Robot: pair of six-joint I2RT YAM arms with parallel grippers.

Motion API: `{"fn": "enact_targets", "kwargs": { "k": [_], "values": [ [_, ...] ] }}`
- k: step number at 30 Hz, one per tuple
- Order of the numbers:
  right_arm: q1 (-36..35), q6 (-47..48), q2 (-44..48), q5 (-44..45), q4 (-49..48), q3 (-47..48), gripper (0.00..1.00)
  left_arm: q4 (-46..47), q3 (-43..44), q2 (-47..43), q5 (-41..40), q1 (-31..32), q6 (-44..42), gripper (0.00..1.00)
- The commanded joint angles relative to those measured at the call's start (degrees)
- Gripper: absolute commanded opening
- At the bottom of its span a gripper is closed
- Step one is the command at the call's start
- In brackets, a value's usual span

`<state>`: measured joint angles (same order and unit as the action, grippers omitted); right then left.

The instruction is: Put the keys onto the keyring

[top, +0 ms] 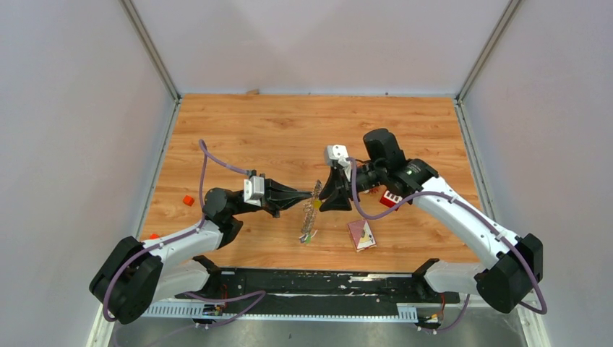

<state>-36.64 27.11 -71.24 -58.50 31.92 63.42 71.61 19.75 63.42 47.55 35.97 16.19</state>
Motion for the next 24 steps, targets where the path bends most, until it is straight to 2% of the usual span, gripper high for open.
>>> {"fn": "enact_targets", "kwargs": {
  "k": [1, 3, 8, 24],
  "values": [
    [-0.7, -1.1, -0.4, 0.0, -3.6, -0.1, 0.32, 3.7, 0.5, -0.7, -1.2, -0.1, -0.6, 0.00],
    [-0.7, -1.3, -0.5, -0.1, -4.0, -0.4, 0.23, 3.7, 0.5, -0.7, -1.2, 0.0, -0.6, 0.00],
    [-0.9, -1.3, -0.7, 0.1, -4.7, -0.9, 0.09, 4.1, 0.6, -0.5, -0.9, -0.1, -0.1, 0.00],
    [-1.4, -0.5, -1.4, 0.5, -4.1, -0.5, 0.08, 4.0, 0.6, -0.6, -0.2, -0.1, 0.2, 0.00]
  ]
}}
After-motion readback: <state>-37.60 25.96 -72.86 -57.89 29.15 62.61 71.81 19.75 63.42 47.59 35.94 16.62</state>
